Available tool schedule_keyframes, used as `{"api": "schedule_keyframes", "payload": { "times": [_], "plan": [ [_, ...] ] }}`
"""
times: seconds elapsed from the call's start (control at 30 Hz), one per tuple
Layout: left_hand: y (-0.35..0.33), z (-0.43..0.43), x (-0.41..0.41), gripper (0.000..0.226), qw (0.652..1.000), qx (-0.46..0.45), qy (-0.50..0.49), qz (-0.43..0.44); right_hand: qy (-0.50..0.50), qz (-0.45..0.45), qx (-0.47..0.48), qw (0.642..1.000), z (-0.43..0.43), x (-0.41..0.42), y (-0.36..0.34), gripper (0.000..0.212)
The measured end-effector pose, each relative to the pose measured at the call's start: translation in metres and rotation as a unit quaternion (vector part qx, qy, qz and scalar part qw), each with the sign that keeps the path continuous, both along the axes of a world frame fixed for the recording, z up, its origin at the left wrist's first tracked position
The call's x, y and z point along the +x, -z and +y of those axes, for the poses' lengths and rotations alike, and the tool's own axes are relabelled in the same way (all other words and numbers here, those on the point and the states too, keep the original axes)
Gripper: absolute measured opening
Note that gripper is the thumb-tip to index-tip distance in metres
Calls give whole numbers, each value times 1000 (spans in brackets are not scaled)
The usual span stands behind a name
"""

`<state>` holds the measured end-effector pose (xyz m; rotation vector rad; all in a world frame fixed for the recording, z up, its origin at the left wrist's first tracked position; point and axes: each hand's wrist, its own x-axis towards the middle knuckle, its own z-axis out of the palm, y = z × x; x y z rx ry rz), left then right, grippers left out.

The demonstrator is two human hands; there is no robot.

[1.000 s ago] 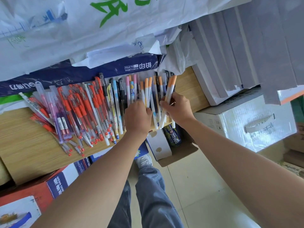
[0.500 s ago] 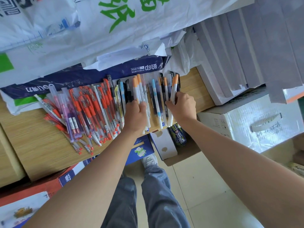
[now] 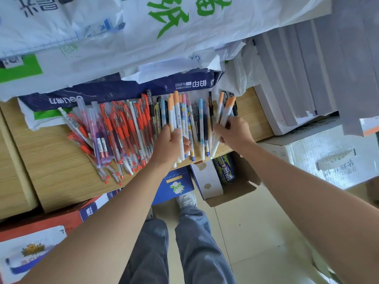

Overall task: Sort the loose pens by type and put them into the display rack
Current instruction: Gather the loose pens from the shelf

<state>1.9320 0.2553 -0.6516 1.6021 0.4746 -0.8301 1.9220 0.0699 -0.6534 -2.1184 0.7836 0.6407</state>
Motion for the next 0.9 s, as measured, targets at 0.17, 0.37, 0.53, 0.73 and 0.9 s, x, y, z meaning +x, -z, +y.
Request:
{"api": "schedule_keyframes", "payload": {
  "times": [0.17,0.37,0.53,0.73,0.9],
  "plan": [
    [-16,14,-6,16,999,15,-26,-15,27,-25,103,994,7,1,-37,17],
    [-51,65,-13,15,994,-34,-100,40,-69,-3,148,987,71,0,-65,20],
    [-74,141,-22,15,989,-23,-142,24,-144,1,185,972,160,10,-81,20],
    [-84,262,-30,21,974,17,-224,-6,-191,-31,206,959,298,19,-94,19],
    [-82,386,-44,12,981,53,-185,-32,-206,-43,194,958,427,12,-88,13]
  ]
}}
